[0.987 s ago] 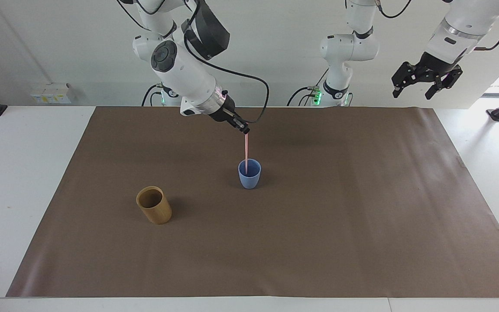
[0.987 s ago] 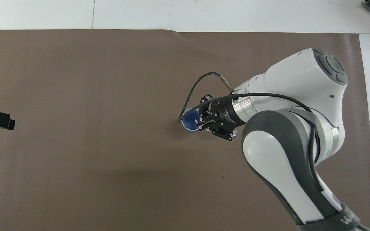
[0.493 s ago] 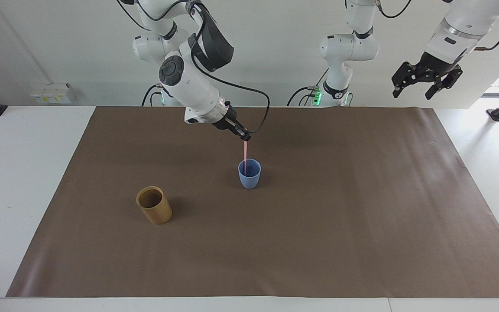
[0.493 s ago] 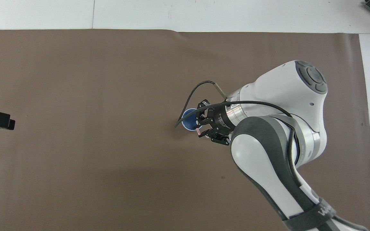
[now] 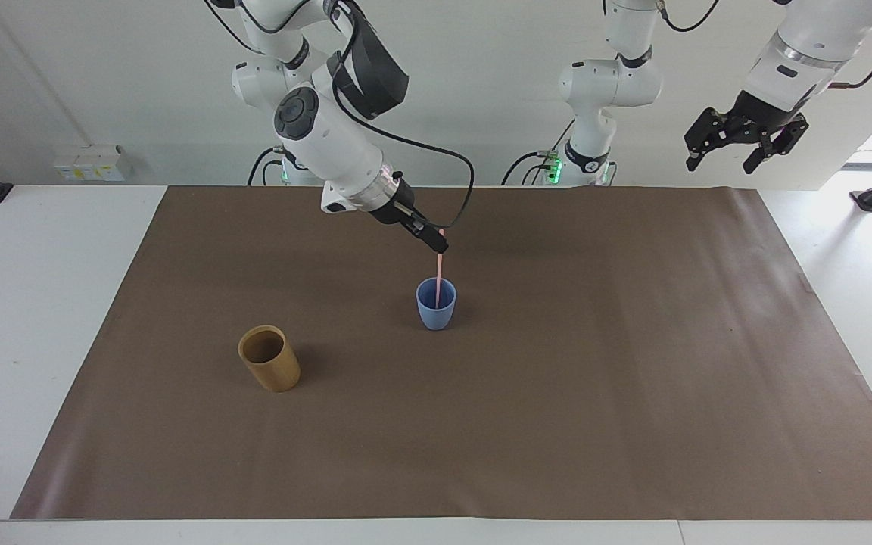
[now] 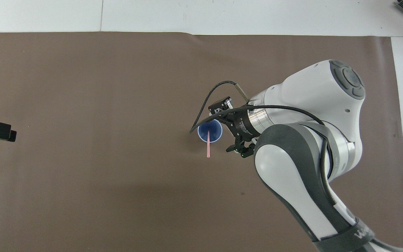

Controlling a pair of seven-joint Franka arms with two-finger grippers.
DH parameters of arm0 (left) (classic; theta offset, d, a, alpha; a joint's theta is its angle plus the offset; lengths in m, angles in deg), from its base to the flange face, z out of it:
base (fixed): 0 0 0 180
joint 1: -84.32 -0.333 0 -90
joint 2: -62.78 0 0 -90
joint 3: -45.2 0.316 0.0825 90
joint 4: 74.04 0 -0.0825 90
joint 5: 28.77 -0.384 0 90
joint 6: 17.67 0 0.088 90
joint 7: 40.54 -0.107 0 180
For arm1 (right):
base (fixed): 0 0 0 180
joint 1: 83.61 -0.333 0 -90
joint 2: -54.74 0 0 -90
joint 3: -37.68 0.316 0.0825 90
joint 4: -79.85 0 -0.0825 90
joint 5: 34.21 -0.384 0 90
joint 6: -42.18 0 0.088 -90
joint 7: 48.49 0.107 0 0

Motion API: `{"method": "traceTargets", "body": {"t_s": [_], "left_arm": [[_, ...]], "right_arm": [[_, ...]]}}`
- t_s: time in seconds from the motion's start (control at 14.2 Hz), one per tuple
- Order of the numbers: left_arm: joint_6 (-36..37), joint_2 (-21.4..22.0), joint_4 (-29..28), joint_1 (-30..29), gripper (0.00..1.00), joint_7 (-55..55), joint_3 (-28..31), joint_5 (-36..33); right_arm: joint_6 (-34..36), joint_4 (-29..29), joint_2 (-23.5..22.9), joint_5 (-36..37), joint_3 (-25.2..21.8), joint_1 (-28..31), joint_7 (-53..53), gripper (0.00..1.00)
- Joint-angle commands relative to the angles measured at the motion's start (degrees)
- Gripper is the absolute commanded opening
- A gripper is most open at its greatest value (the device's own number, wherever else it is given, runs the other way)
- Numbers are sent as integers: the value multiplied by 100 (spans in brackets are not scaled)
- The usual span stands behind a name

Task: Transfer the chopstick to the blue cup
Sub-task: 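Lower the chopstick into the blue cup and open the right gripper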

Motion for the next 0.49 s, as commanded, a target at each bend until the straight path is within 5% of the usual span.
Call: {"method": "traceTargets", "body": {"t_s": [0.0, 0.21, 0.42], "left_arm": [[92, 71, -8, -53, 100, -21, -29, 27], [92, 71, -8, -62, 100, -21, -29, 27], [92, 71, -8, -62, 100, -21, -29, 27]], "right_arm": [[84, 252, 44, 844, 12, 152, -400, 100], [356, 244, 308, 1742, 4, 293, -1444, 100], [497, 226, 571, 1867, 4, 626, -2543, 100]]}}
